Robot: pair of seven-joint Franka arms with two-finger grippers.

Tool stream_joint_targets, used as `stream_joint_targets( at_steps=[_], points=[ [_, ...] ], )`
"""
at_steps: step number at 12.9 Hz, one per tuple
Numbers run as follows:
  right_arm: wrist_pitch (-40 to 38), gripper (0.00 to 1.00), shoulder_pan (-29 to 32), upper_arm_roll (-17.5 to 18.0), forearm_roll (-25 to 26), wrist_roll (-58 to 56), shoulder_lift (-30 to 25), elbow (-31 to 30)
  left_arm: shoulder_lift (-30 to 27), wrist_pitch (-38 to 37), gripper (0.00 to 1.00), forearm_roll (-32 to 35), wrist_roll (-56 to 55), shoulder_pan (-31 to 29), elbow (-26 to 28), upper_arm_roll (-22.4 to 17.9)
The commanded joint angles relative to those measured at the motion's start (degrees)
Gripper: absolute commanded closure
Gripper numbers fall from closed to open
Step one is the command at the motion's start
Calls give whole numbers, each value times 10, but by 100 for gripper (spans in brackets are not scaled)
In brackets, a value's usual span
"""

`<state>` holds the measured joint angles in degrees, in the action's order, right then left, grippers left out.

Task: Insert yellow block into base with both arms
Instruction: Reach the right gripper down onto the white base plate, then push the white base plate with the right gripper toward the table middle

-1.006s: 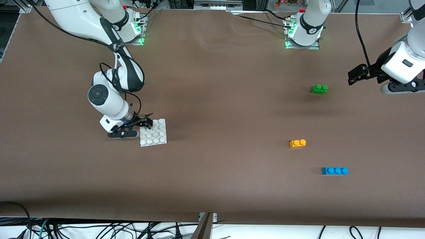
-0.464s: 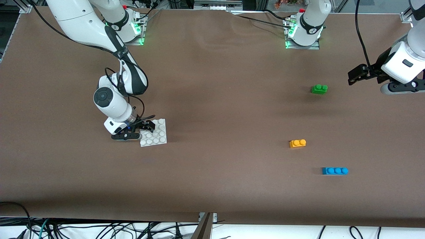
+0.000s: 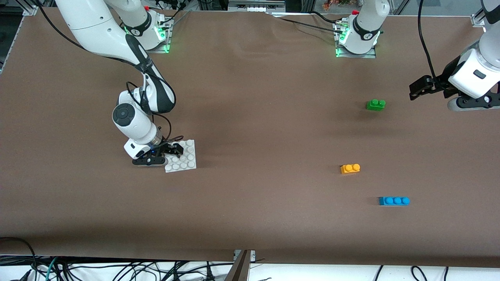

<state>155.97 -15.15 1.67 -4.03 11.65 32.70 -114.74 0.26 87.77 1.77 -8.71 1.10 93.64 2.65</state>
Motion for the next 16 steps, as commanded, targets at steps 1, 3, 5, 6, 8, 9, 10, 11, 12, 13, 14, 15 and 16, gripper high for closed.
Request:
stream_joint_targets(
  at_steps=[1,3,5,6,8,9,10,11,12,13,14,15,16],
  points=[
    [11,42,0,2,-5,4,9,0,7,-13,0,-13,11,0,-18,-1],
    [13,52,-11,2,-6,10,9,0,7,-13,0,-13,11,0,-18,-1],
    [21,53,-24,2,-6,37,9,1,7,-13,0,-13,11,0,-18,-1],
    [22,53,-30,2,-6,42,13,6,7,-13,0,-13,11,0,-18,-2],
    [23,53,-47,2,-6,63,15,9,7,-13,0,-13,11,0,-18,-1],
    [28,53,-62,2,-6,78,15,9,7,-13,0,-13,11,0,-18,-2],
    [33,53,-84,1,-6,101,15,10,7,-13,0,-13,11,0,-18,-1],
    [33,53,-103,1,-6,123,16,19,7,-13,0,-13,11,0,-18,-1],
    [34,53,-122,1,-6,140,21,28,7,-13,0,-13,11,0,-18,-2],
    [34,53,-139,1,-6,159,25,40,7,-13,0,-13,11,0,-18,-1],
    [34,53,-157,1,-6,179,33,55,7,-13,0,-13,11,0,-18,-1],
    [34,53,-172,1,-6,200,41,70,7,-13,0,-13,11,0,-18,-1],
    [34,53,-187,1,-6,215,48,86,7,-13,0,-13,11,0,-18,-1]
  ],
)
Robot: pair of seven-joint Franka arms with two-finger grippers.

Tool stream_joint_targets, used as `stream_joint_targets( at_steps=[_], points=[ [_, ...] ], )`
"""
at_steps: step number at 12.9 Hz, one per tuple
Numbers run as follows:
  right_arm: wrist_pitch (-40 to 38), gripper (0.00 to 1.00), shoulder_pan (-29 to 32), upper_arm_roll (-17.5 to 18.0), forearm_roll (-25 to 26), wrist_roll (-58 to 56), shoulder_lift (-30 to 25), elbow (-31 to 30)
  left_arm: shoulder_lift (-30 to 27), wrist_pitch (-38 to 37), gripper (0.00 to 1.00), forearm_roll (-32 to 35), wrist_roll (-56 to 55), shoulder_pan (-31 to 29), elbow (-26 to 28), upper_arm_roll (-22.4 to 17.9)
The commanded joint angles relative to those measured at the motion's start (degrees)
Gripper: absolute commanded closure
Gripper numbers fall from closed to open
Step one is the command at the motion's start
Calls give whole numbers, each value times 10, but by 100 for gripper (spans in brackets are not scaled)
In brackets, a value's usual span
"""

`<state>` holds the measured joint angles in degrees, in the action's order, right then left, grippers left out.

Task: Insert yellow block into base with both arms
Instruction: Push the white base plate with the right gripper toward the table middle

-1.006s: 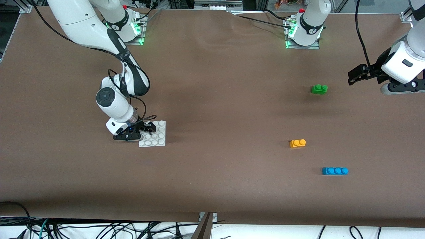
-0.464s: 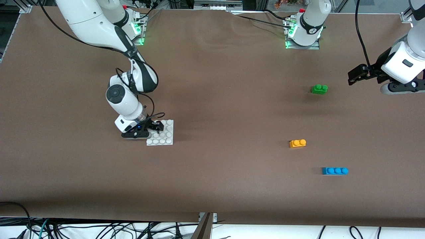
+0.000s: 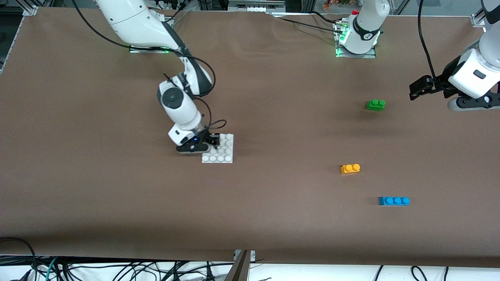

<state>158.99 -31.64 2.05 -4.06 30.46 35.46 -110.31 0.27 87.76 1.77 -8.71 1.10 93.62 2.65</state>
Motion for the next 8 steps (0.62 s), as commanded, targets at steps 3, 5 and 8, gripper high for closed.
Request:
stream_joint_targets(
  at_steps=[3,5,8],
  points=[
    [4,53,-54,-3,-6,59,42,79,7,-13,0,-13,11,0,-18,-1],
    [4,53,-82,-3,-6,86,58,110,7,-13,0,-13,11,0,-18,-1],
    [3,53,-126,-4,-4,138,97,160,7,-13,0,-13,11,0,-18,-1]
  ],
)
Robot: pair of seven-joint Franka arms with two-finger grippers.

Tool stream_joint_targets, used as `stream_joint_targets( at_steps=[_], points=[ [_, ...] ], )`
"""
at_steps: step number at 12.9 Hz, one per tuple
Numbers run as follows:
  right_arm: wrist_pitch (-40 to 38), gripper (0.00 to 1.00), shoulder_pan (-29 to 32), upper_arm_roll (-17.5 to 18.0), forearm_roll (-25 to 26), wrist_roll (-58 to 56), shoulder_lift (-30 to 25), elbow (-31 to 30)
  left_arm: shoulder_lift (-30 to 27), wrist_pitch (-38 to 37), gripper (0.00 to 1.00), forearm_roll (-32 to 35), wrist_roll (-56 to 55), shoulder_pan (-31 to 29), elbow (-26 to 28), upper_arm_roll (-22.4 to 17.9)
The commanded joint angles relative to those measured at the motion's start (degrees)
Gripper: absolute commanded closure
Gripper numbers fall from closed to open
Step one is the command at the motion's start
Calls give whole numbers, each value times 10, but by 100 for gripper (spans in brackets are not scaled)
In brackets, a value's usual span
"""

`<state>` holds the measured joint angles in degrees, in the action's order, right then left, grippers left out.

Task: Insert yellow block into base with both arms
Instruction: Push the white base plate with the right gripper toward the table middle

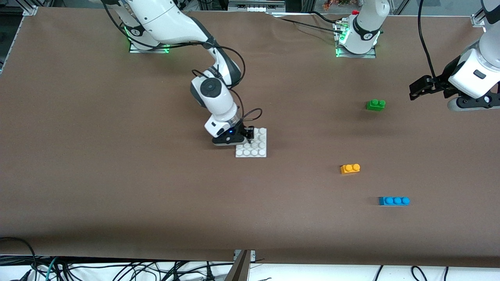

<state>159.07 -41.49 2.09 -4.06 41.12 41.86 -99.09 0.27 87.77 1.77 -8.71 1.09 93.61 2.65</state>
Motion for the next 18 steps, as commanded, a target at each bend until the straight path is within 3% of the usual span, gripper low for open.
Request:
stream_joint_targets(
  at_steps=[1,9,12,13,14,18],
  points=[
    [3,53,-36,-5,-2,50,48,64,7,-13,0,-13,11,0,-18,-1],
    [2,51,-44,-8,-2,54,62,90,7,-13,0,-13,9,0,-18,-1],
    [-15,22,-34,-10,-6,53,49,96,7,-13,0,-14,9,0,-18,-1],
    [-37,7,-29,-11,-9,54,42,103,8,-13,0,-14,10,0,-18,-1],
    [-65,1,-23,-14,-9,54,31,108,7,-13,0,-14,10,1,-18,-1],
    [-167,0,-10,-78,-7,-6,-28,110,7,-13,0,-14,10,1,-18,-1]
  ],
)
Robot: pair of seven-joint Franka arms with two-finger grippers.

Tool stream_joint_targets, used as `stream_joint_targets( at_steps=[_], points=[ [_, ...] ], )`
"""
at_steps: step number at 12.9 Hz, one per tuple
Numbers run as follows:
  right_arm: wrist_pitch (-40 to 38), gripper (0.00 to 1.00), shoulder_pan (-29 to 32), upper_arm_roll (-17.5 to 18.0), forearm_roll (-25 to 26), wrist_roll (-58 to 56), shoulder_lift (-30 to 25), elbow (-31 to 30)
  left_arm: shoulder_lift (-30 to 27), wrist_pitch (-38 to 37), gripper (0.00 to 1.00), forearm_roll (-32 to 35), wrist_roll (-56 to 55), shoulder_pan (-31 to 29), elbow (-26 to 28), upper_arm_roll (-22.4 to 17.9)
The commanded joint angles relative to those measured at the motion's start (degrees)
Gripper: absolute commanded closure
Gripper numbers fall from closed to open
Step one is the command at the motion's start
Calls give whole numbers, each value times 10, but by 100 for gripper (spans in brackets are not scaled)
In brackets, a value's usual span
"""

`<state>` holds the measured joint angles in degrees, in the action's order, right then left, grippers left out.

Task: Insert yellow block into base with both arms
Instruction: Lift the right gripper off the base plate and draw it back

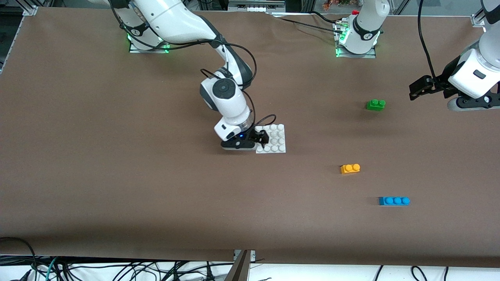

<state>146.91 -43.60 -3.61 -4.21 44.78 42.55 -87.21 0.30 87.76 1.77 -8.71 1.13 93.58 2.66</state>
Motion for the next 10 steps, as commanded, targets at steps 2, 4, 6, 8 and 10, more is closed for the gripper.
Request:
stream_joint_targets(
  at_steps=[2,4,6,8,10],
  points=[
    [-73,0,43,-33,-5,-67,-51,-10,7,-13,0,-13,9,1,-17,-1],
    [-109,0,62,-53,-4,-80,-65,-10,7,-13,0,-14,9,1,-17,-1],
    [-156,0,74,-86,-9,-139,-80,-11,7,-13,0,-14,9,1,-18,-1],
    [-188,0,99,-93,-9,-174,-97,-12,7,-13,0,-14,9,1,-18,-1],
    [-222,0,124,-93,-11,-220,-120,-12,7,-13,0,-14,9,1,-17,-1]
  ],
)
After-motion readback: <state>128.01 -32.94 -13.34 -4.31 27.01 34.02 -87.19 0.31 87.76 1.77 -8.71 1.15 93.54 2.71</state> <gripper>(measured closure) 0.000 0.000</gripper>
